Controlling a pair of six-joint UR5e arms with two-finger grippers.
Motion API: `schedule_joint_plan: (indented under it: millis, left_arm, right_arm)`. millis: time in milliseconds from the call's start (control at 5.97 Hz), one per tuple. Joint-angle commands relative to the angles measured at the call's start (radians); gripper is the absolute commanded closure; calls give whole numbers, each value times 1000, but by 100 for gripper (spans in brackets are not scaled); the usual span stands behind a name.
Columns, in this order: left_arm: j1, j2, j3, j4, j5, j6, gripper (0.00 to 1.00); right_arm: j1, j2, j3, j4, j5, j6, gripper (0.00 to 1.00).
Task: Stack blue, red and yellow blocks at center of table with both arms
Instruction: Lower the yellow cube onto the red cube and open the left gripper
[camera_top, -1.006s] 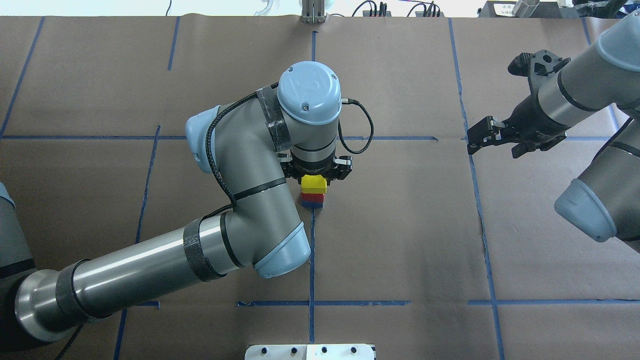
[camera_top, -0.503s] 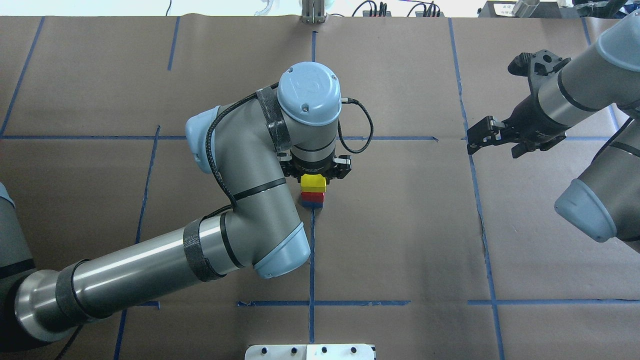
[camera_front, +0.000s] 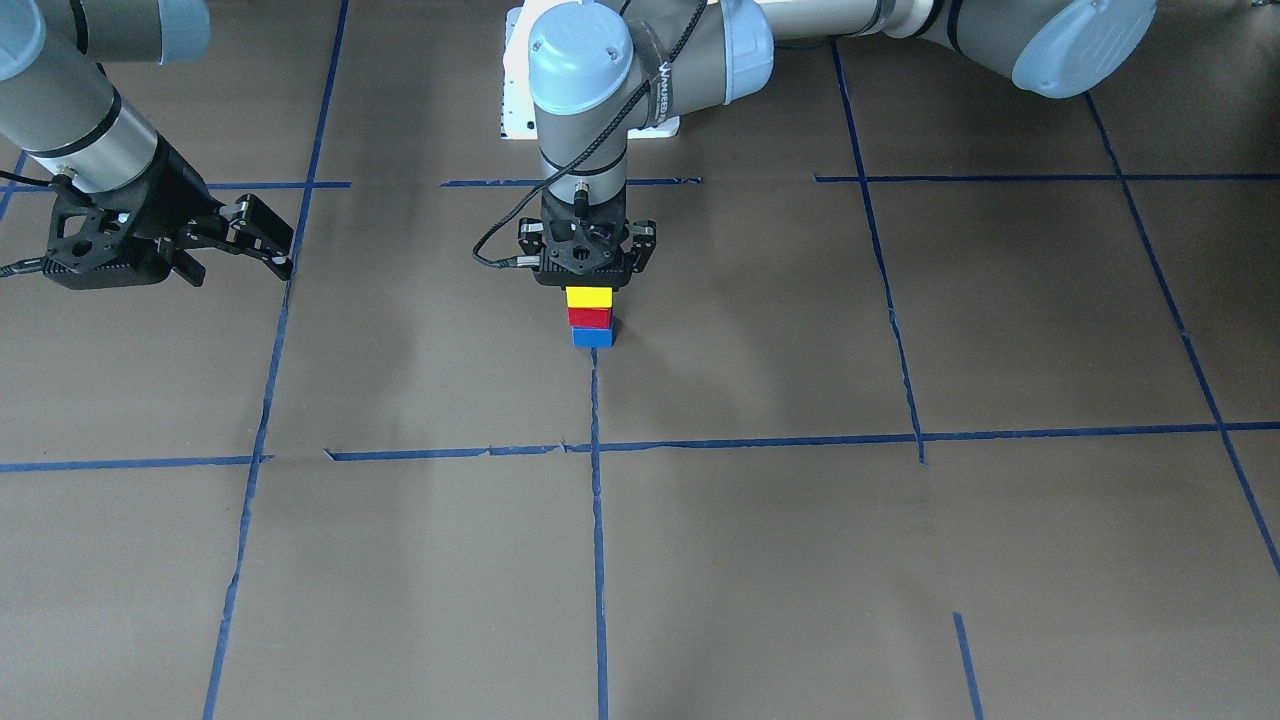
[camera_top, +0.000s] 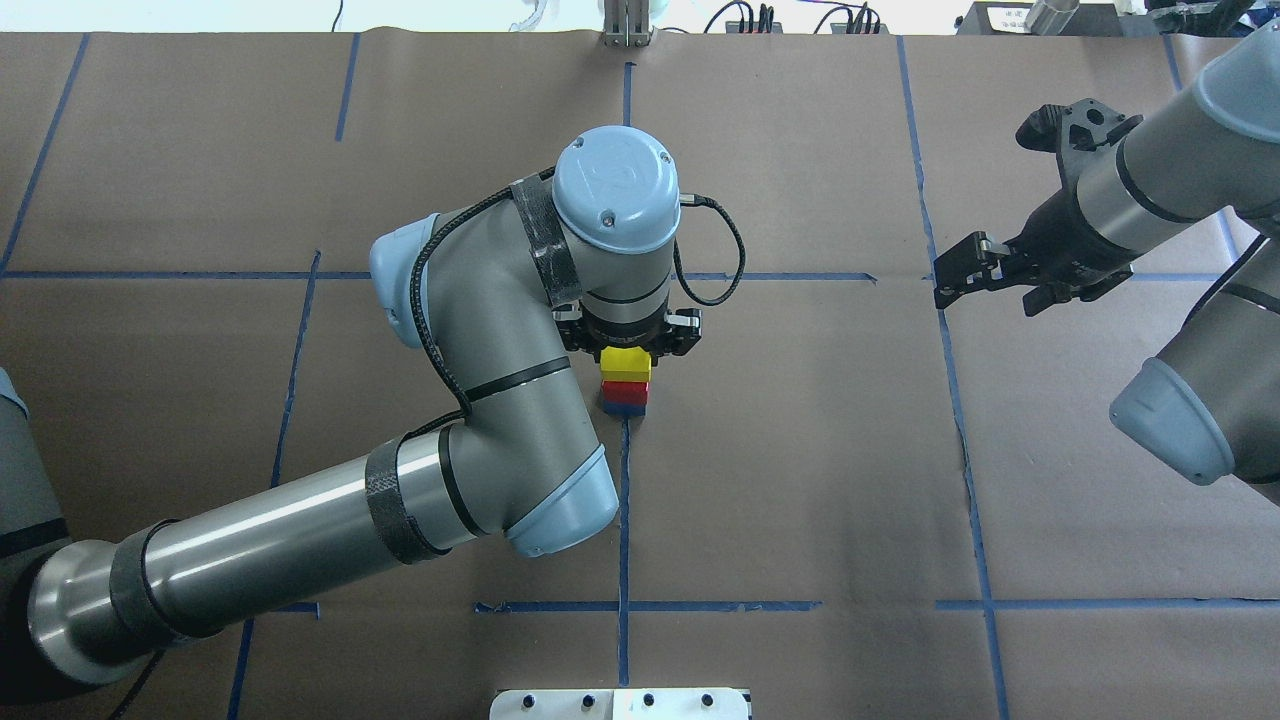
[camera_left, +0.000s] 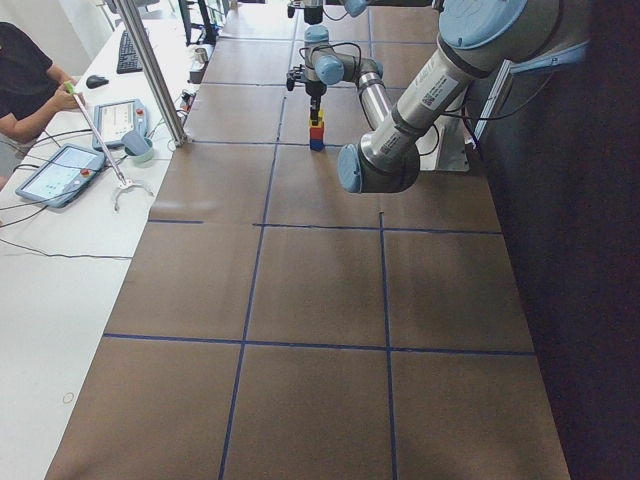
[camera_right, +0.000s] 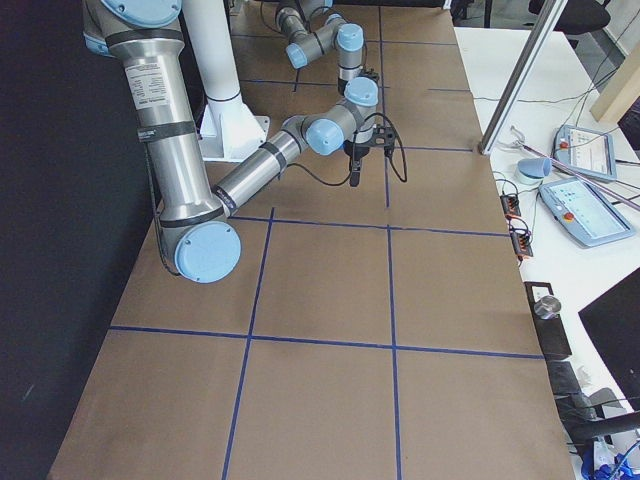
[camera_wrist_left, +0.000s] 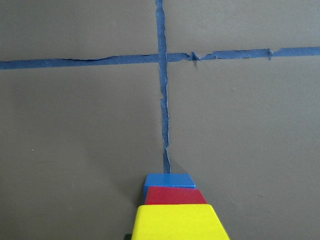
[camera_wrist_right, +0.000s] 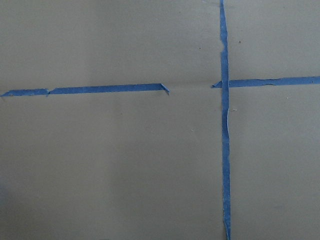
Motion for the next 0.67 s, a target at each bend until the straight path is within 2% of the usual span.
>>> schedule_joint_plan:
  millis: [0,335,503]
  left_arm:
    - [2,2,0,-7,2,-3,76]
    - [3,2,-1,-7,2,-5,56]
    - [3,2,-1,-7,2,-5,20]
  right_arm:
    - [0,0,1,0,0,1,0]
    - [0,0,2,0,0,2,0]
    - [0,0,5,0,0,2,0]
